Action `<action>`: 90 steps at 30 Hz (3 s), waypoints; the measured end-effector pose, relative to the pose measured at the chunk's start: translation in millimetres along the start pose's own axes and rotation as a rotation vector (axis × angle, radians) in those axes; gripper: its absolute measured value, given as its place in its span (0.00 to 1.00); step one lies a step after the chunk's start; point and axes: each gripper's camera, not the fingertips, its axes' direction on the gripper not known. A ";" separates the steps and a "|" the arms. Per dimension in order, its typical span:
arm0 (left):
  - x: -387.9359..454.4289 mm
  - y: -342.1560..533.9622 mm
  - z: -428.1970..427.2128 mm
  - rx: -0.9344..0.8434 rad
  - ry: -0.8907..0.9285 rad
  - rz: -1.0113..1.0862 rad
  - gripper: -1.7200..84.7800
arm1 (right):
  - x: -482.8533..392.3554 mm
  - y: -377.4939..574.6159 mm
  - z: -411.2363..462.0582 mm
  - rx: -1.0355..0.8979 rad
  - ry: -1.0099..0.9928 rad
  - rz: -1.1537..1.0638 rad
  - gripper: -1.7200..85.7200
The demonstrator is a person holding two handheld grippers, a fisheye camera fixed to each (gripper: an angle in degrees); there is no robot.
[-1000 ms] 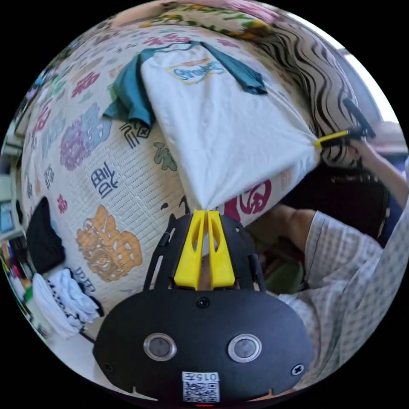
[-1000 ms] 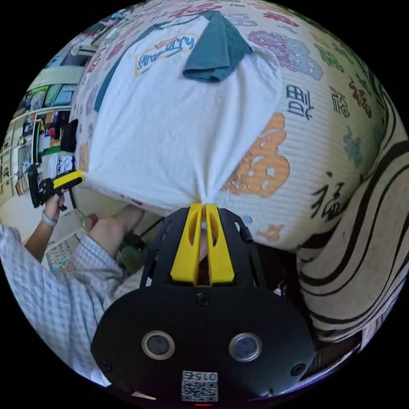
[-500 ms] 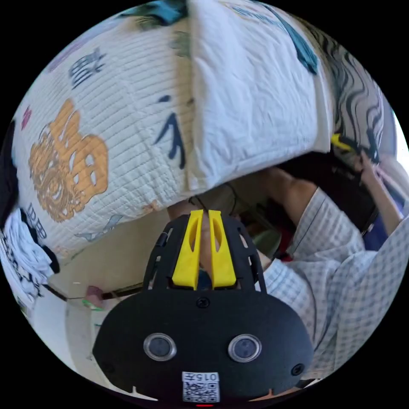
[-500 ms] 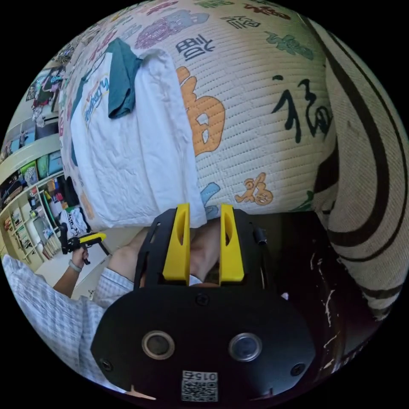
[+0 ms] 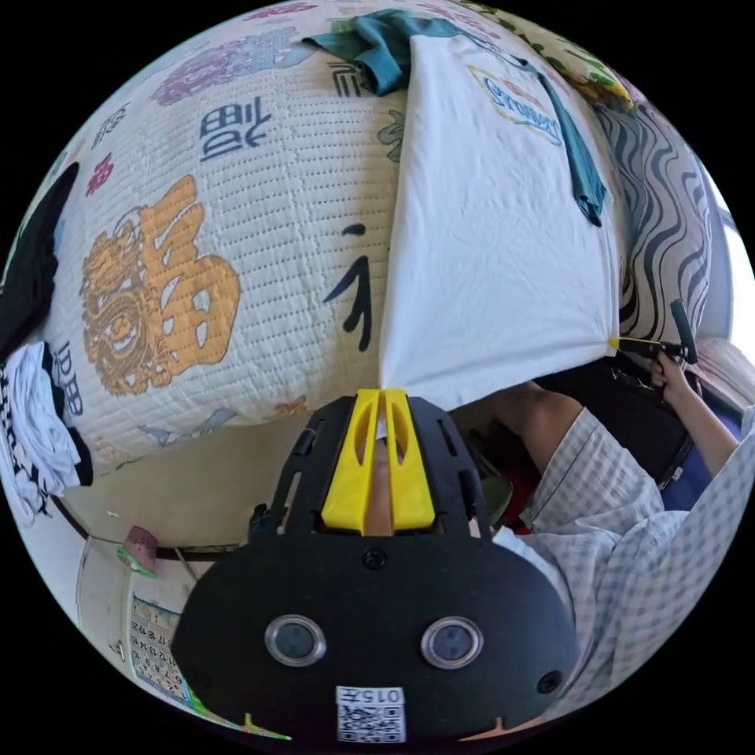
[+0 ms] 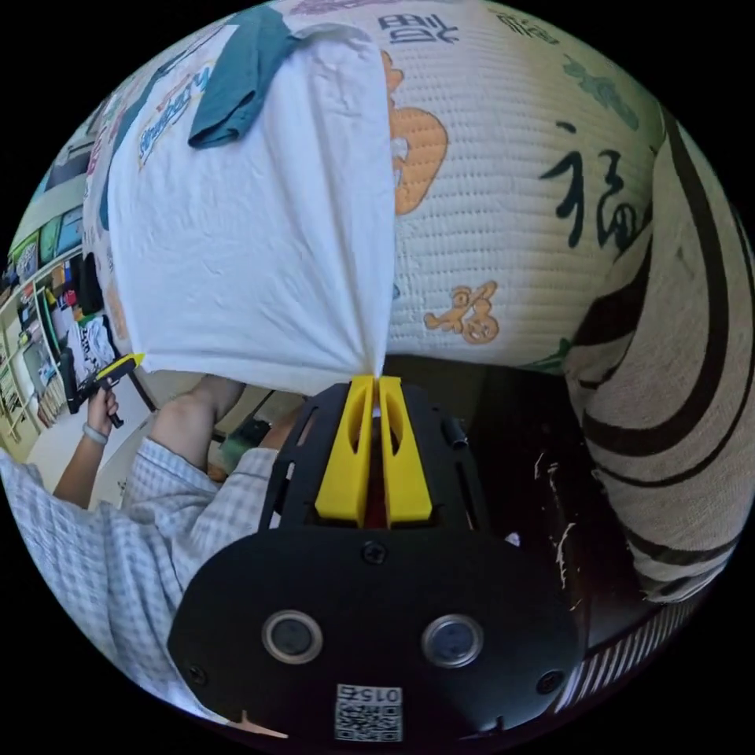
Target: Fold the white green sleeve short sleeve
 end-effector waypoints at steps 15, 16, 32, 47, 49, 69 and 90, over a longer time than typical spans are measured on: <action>-116.8 -168.8 -136.4 0.583 0.352 -0.163 0.14 | -91.1 -120.3 -105.7 0.386 -0.201 -0.105 0.19; -116.5 -181.7 -136.6 0.588 0.355 -0.161 0.14 | -94.7 -128.1 -103.7 0.385 -0.187 -0.088 0.19; -125.5 -233.5 -214.6 0.496 -0.073 -0.148 0.01 | -86.0 -125.8 -156.4 0.433 -0.018 -0.062 0.01; -85.6 -255.5 -209.3 0.375 -0.348 -0.157 0.06 | -54.6 -190.5 -199.5 0.404 0.586 0.050 0.10; -78.4 -242.7 -216.3 0.417 -0.299 -0.134 0.08 | -53.1 -188.4 -196.7 0.350 0.374 -0.004 0.14; -102.3 -174.6 -174.6 0.519 -0.241 -0.110 0.08 | -28.5 -198.8 -166.7 0.531 0.553 0.115 0.13; -56.7 130.6 -70.1 0.368 0.277 0.109 0.13 | 16.3 84.2 57.3 0.374 -0.109 -0.108 0.17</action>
